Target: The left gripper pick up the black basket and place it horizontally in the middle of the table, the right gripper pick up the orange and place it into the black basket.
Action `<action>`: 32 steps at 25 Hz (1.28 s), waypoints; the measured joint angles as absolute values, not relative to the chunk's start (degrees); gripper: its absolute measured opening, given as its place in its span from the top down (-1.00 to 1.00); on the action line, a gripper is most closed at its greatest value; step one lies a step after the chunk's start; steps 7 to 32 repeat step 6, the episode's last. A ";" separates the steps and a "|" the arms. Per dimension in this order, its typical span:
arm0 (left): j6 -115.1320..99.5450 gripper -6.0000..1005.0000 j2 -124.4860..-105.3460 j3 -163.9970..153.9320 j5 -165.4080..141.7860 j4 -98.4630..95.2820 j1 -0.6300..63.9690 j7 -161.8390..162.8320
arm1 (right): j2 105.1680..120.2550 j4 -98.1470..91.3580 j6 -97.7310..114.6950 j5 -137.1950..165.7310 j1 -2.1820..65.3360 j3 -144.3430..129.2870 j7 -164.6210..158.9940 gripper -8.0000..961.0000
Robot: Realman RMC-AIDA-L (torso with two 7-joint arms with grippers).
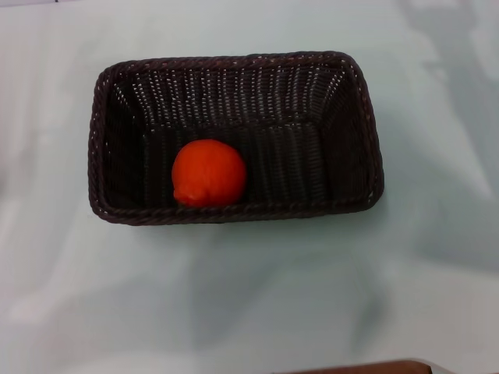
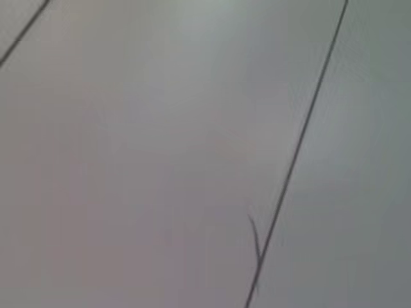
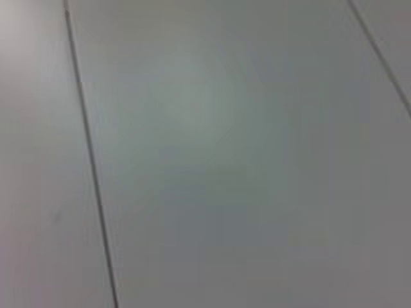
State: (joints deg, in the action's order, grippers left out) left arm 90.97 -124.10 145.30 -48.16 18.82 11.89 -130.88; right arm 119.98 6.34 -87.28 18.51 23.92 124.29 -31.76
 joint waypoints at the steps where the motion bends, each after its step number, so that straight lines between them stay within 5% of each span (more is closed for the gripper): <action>1: 91.13 -0.13 -124.10 145.54 -48.15 18.82 11.79 -130.90 | 119.98 6.33 -87.17 18.36 23.80 124.29 -31.75 -0.97; 32: 92.33 -0.13 -124.14 145.77 -48.16 18.38 11.26 -130.91 | 120.03 5.73 -86.80 18.17 23.86 125.20 -31.65 -0.97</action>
